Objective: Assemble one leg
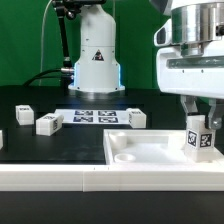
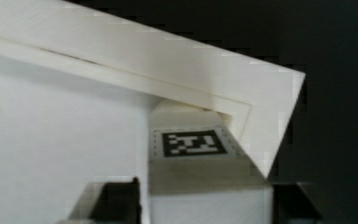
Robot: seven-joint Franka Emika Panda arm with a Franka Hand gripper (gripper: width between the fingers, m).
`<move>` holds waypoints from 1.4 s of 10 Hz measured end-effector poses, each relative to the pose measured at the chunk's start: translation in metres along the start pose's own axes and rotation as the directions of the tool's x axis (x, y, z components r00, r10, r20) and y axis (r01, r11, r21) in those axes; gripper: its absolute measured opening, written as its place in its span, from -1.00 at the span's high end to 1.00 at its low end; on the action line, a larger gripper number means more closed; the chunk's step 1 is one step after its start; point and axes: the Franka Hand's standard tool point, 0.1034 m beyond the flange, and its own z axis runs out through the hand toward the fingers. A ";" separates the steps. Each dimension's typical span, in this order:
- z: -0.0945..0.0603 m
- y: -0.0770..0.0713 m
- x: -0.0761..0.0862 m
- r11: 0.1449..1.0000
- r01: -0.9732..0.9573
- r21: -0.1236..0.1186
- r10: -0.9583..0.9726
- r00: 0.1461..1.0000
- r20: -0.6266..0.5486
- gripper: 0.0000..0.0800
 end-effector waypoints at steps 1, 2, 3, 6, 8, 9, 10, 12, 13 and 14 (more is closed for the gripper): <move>0.000 0.000 0.000 0.999 0.032 0.000 -0.032 0.999 0.000 -0.27; 0.000 0.000 -0.001 0.998 0.058 0.000 -0.058 0.998 0.000 -0.27; 0.000 0.000 0.001 0.984 0.177 -0.005 -0.177 0.984 0.003 -0.56; 0.001 0.000 0.002 0.879 0.477 0.001 -0.477 0.879 -0.003 -0.62; 0.002 0.000 0.000 0.805 0.593 0.002 -0.593 0.805 -0.005 -0.62; 0.002 -0.001 -0.001 0.738 0.675 -0.002 -0.675 0.738 -0.008 -0.62; 0.001 -0.001 0.000 0.682 0.731 -0.003 -0.731 0.682 -0.008 -0.62; 0.001 -0.002 0.000 0.534 0.845 -0.014 -0.845 0.534 -0.012 -0.62; 0.001 -0.002 -0.001 0.463 0.886 -0.023 -0.887 0.463 -0.012 -0.62; 0.001 -0.003 0.000 0.401 0.916 -0.031 -0.916 0.401 -0.012 -0.62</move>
Offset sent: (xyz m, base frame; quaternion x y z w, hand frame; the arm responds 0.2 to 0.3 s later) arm 0.0018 0.0018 -0.0015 -0.0027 0.0001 -0.2371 0.9715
